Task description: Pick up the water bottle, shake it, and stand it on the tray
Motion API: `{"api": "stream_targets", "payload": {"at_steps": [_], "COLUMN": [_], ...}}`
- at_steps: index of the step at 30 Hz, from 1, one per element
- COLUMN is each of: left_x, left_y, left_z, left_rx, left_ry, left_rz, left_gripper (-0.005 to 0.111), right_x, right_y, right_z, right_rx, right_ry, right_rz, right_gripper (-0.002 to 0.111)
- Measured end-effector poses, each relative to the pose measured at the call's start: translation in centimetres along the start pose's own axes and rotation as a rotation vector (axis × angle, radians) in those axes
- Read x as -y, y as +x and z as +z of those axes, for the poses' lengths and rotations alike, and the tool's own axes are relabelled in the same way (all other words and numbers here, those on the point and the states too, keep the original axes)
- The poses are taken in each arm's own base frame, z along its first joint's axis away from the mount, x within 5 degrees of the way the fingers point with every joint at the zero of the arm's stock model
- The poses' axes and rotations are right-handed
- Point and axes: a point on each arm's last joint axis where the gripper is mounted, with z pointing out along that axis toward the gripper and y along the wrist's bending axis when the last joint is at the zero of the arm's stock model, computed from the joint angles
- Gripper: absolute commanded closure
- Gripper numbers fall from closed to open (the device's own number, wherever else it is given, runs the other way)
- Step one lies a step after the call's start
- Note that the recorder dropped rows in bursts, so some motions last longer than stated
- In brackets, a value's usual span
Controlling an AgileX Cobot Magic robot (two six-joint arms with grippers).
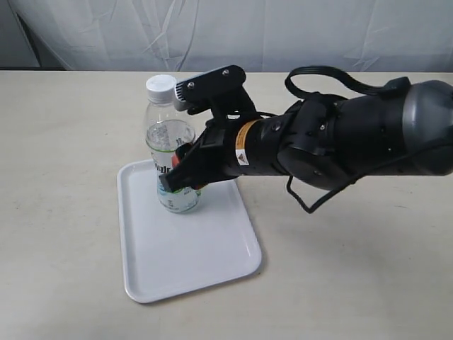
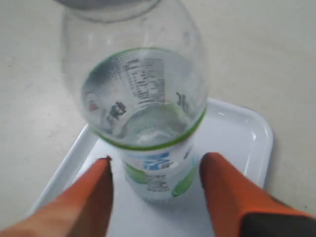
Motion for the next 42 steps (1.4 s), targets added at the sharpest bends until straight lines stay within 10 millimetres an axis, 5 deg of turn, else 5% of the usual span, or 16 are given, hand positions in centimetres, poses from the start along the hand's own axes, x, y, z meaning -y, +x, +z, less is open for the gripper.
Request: {"api": "stream_targets", "payload": {"at_steps": [3, 9, 15, 19, 27, 31, 35, 42], "left_x": [0.0, 0.0, 0.0, 0.0, 0.0, 0.0, 0.0, 0.0], "left_y": [0.0, 0.0, 0.0, 0.0, 0.0, 0.0, 0.0, 0.0], "left_z": [0.0, 0.0, 0.0, 0.0, 0.0, 0.0, 0.0, 0.0], "left_rx": [0.0, 0.0, 0.0, 0.0, 0.0, 0.0, 0.0, 0.0], "left_ry": [0.0, 0.0, 0.0, 0.0, 0.0, 0.0, 0.0, 0.0], "left_rz": [0.0, 0.0, 0.0, 0.0, 0.002, 0.002, 0.002, 0.002], "left_gripper": [0.106, 0.106, 0.106, 0.106, 0.106, 0.106, 0.106, 0.106], "right_x": [-1.1, -2.1, -1.1, -0.6, -0.3, 0.7, 2.6, 4.6], "right_y": [-0.1, 0.1, 0.4, 2.1, 1.8, 2.5, 5.8, 14.0], "right_z": [-1.0, -5.6, -15.3, -19.7, -21.6, -24.0, -25.2, -26.0], "right_rx": [-0.028, -0.188, -0.174, -0.289, -0.212, 0.153, 0.424, 0.613], "right_ry": [-0.001, 0.097, 0.162, 0.175, 0.176, 0.096, 0.114, 0.32], "right_rz": [-0.057, -0.14, -0.068, 0.061, 0.039, 0.085, 0.204, 0.436], "right_gripper": [0.108, 0.108, 0.108, 0.108, 0.108, 0.108, 0.108, 0.108]}}
